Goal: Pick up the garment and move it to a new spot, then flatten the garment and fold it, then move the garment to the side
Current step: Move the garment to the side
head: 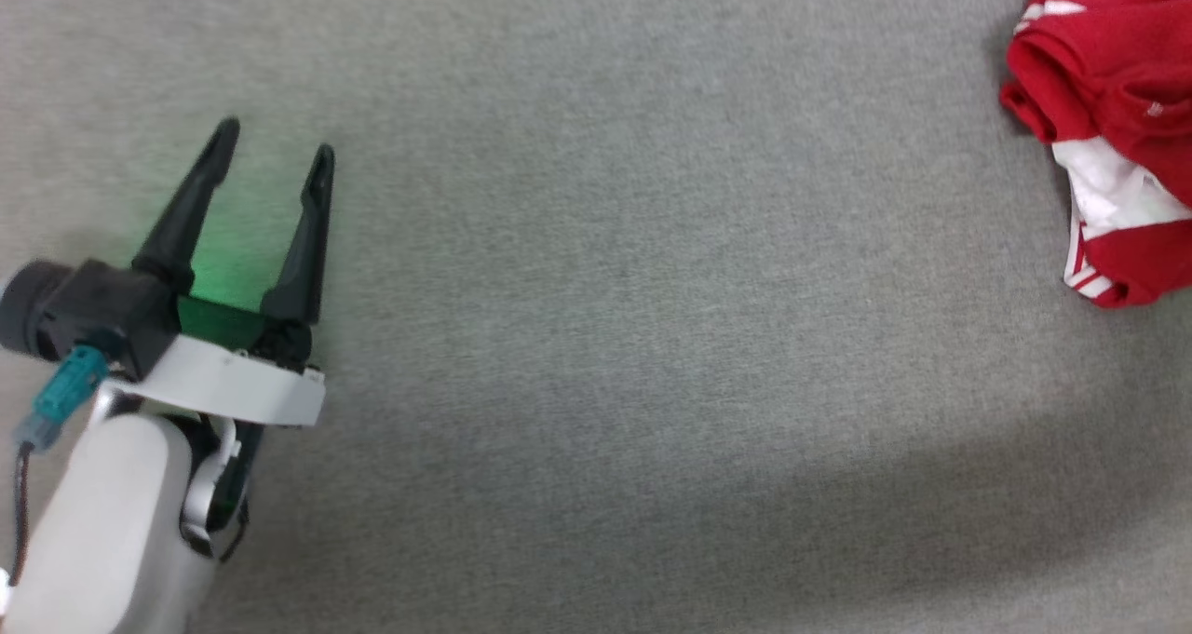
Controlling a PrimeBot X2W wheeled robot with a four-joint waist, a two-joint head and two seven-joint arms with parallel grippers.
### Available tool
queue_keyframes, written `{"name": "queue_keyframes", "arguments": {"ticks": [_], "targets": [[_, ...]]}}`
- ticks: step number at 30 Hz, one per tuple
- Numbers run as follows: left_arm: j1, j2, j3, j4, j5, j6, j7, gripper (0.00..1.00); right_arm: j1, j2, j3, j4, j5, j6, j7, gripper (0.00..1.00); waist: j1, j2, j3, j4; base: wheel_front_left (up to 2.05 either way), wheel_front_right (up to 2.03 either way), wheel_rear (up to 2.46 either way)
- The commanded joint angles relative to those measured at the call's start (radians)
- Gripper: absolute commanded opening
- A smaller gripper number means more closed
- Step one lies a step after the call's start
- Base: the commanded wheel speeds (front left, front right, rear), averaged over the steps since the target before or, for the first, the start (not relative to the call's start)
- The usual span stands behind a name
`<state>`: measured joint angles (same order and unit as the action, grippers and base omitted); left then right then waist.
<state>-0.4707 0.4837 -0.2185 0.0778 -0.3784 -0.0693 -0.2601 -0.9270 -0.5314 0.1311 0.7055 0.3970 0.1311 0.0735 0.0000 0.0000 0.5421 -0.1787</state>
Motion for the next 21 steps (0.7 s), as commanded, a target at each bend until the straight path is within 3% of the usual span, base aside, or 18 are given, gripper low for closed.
{"name": "queue_keyframes", "arguments": {"ticks": [1, 12, 21], "targets": [[0.026, -0.021, 0.018, 0.018, -0.007, 0.000, -0.005, 1.00, 0.036, 0.011, 0.033, -0.027, 0.014, -0.001, -0.022, 1.00, 0.0000, 0.0000, -0.073, 0.060, 0.00, 0.00, 0.00], [0.170, -0.158, 0.142, 0.104, -0.013, -0.037, -0.005, 1.00, 0.230, 0.137, 0.131, -0.074, 0.047, -0.001, -0.169, 1.00, 0.0000, 0.0000, -0.217, 0.173, 0.00, 0.00, 0.00], [0.261, -0.224, 0.215, 0.136, 0.019, -0.054, -0.005, 1.00, 0.354, 0.225, 0.141, -0.108, 0.095, -0.001, -0.286, 1.00, 0.0000, 0.0000, -0.321, 0.214, 0.00, 0.00, 0.00]]}}
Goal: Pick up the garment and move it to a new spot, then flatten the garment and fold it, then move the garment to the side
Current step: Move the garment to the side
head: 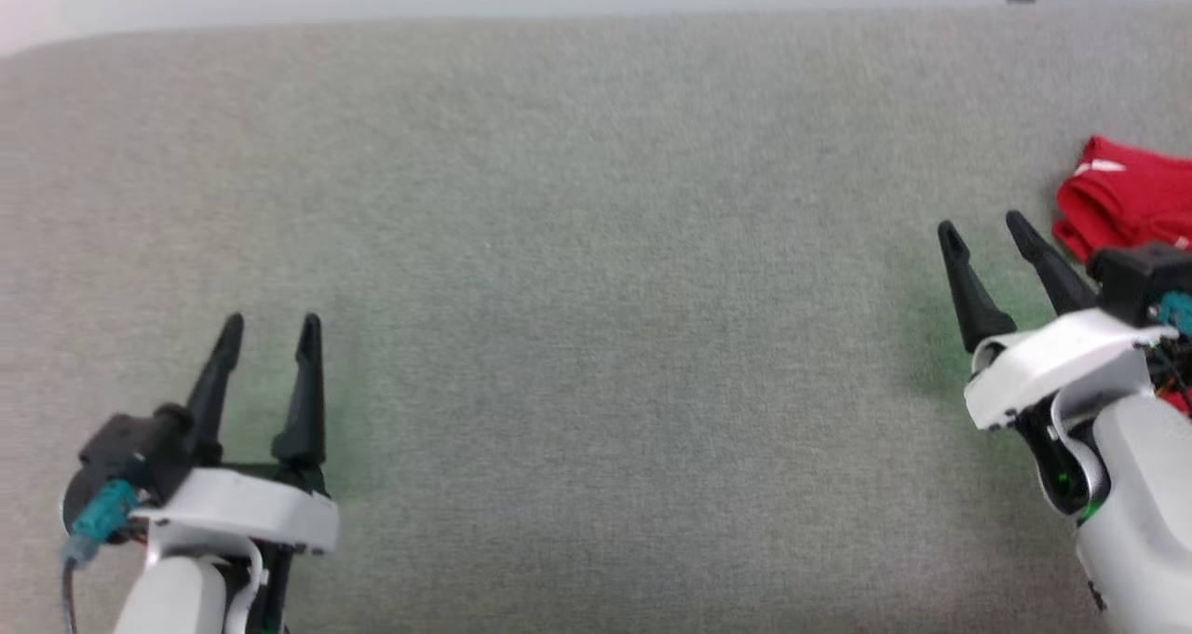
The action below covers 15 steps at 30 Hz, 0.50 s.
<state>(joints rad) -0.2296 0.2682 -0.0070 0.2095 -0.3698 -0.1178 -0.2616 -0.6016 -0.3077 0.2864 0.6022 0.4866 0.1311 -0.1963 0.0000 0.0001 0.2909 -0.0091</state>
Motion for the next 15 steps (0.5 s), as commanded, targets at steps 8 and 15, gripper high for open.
{"name": "queue_keyframes", "arguments": {"ticks": [8, 15], "targets": [[0.075, -0.033, 0.019, 0.013, 0.042, -0.011, -0.003, 1.00, 0.118, 0.021, -0.070, -0.078, -0.004, -0.001, -0.058, 1.00, 0.0000, -0.0001, -0.138, 0.043, 0.00, 0.00, 0.00], [0.123, -0.045, 0.033, -0.002, 0.056, -0.013, -0.003, 1.00, 0.251, 0.030, -0.148, -0.205, -0.032, -0.001, -0.066, 1.00, 0.0000, -0.0001, -0.187, 0.041, 0.00, 0.00, 0.00]]}}
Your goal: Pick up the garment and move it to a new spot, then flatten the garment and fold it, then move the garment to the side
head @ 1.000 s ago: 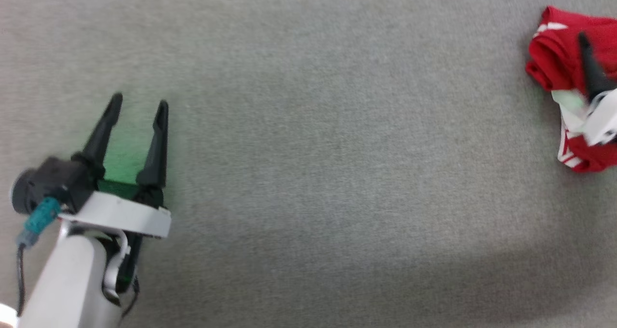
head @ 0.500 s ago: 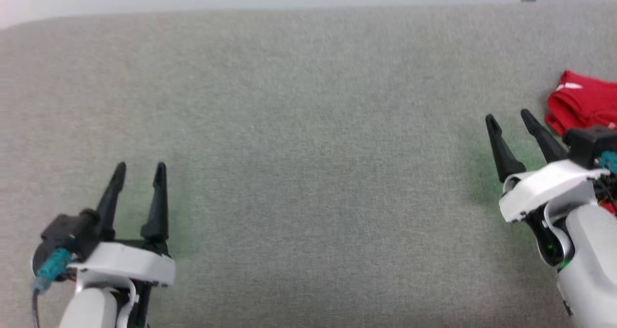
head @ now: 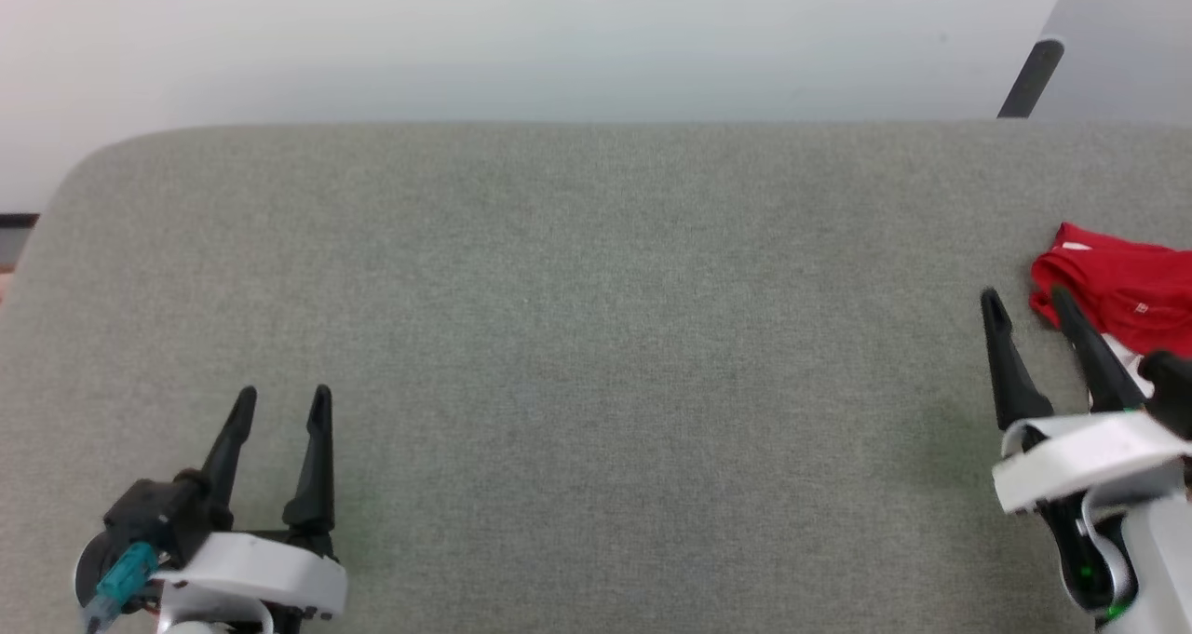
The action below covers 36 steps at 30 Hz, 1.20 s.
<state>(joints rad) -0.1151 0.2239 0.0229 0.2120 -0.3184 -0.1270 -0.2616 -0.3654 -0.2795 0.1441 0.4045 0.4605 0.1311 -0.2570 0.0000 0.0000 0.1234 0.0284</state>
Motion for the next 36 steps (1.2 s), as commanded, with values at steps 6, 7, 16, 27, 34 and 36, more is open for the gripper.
{"name": "queue_keyframes", "arguments": {"ticks": [6, 7, 16, 27, 34, 36], "targets": [[0.052, 0.001, 0.013, -0.050, 0.014, -0.004, -0.002, 1.00, 0.129, 0.020, -0.080, -0.094, -0.033, -0.001, 0.014, 1.00, 0.0000, 0.0000, -0.034, 0.003, 0.00, 0.00, 0.00], [0.061, 0.001, 0.014, -0.059, 0.017, -0.004, -0.002, 1.00, 0.149, 0.024, -0.095, -0.109, -0.039, -0.001, 0.019, 1.00, 0.0000, 0.0000, -0.035, 0.004, 0.00, 0.00, 0.00], [0.124, -0.009, 0.033, -0.132, 0.020, -0.005, -0.002, 1.00, 0.272, 0.079, -0.192, -0.248, -0.074, -0.001, 0.062, 1.00, 0.0000, 0.0000, -0.022, 0.001, 0.00, 0.00, 0.00], [0.107, -0.007, 0.029, -0.131, 0.022, -0.004, -0.002, 1.00, 0.294, 0.121, -0.202, -0.314, -0.096, -0.001, 0.097, 1.00, 0.0000, 0.0000, -0.020, -0.002, 0.00, 0.00, 0.00], [0.104, -0.014, 0.036, -0.121, 0.014, -0.004, -0.002, 1.00, 0.290, 0.129, -0.197, -0.320, -0.098, -0.001, 0.099, 1.00, 0.0000, 0.0000, -0.023, 0.000, 0.00, 0.00, 0.00], [0.102, -0.013, 0.035, -0.119, 0.013, -0.004, -0.002, 1.00, 0.288, 0.131, -0.196, -0.320, -0.098, -0.001, 0.096, 1.00, 0.0000, 0.0000, -0.023, 0.000, 0.00, 0.00, 0.00]]}}
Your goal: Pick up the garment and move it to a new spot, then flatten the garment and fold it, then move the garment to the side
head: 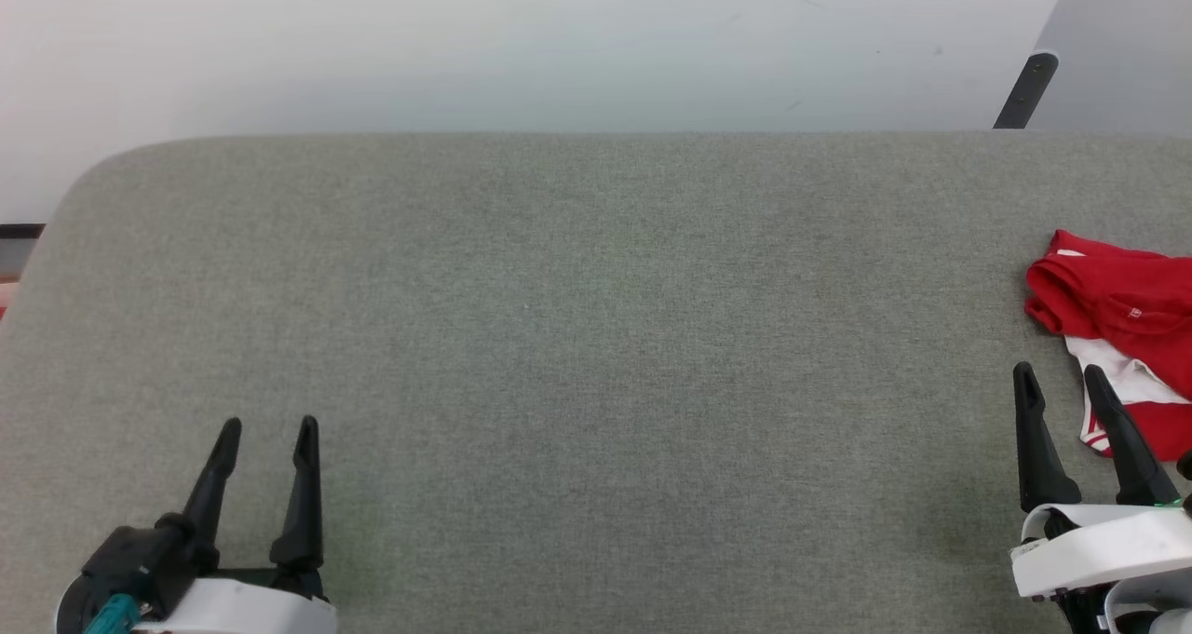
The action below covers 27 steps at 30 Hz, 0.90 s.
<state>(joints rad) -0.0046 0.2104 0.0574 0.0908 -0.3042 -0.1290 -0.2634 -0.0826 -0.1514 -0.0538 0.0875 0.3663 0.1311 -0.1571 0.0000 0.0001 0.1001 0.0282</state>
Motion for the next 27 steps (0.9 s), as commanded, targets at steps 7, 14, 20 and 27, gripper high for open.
{"name": "queue_keyframes", "arguments": {"ticks": [7, 14, 20, 27], "targets": [[-0.012, -0.004, 0.007, 0.009, -0.018, -0.003, 0.000, 1.00, -0.001, 0.009, -0.001, -0.003, -0.005, -0.001, -0.010, 1.00, 0.0000, -0.0001, -0.001, 0.000, 0.00, 0.00, 0.00], [-0.015, -0.001, 0.006, 0.015, -0.022, -0.003, -0.001, 1.00, -0.003, 0.018, -0.003, -0.004, -0.004, -0.001, -0.017, 1.00, 0.0000, -0.0001, 0.001, -0.001, 0.00, 0.00, 0.00], [-0.017, -0.001, 0.004, 0.023, -0.024, -0.003, -0.001, 1.00, 0.003, 0.022, -0.012, -0.007, -0.001, -0.001, -0.019, 1.00, 0.0000, -0.0001, 0.001, 0.000, 0.00, 0.00, 0.00], [-0.018, 0.000, 0.004, 0.027, -0.020, -0.003, -0.001, 1.00, 0.007, 0.025, -0.015, -0.014, 0.000, -0.001, -0.016, 1.00, 0.0000, -0.0001, 0.004, 0.001, 0.00, 0.00, 0.00]]}}
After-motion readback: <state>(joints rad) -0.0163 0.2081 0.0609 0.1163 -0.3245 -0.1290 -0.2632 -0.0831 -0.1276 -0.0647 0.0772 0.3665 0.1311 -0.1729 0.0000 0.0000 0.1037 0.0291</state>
